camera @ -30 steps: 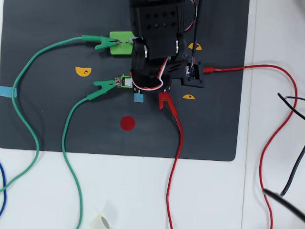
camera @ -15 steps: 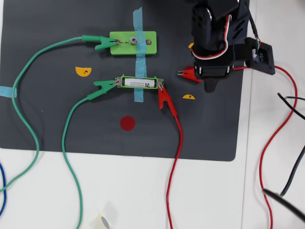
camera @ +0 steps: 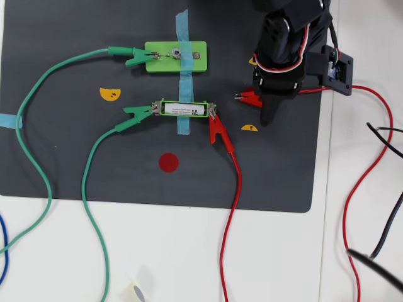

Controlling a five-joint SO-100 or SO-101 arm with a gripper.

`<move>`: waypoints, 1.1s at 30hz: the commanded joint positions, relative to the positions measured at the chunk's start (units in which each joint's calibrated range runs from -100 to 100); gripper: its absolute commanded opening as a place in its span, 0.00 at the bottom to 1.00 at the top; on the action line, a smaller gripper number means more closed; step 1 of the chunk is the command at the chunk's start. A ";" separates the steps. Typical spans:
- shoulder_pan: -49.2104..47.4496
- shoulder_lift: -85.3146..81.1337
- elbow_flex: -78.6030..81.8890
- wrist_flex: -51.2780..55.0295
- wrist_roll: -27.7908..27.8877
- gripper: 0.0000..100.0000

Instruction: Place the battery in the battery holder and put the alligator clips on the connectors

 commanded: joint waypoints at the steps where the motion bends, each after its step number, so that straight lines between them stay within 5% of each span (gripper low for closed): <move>1: 0.04 4.04 -2.46 0.00 0.06 0.28; 33: 0.14 15.02 -7.19 -4.90 1.88 0.28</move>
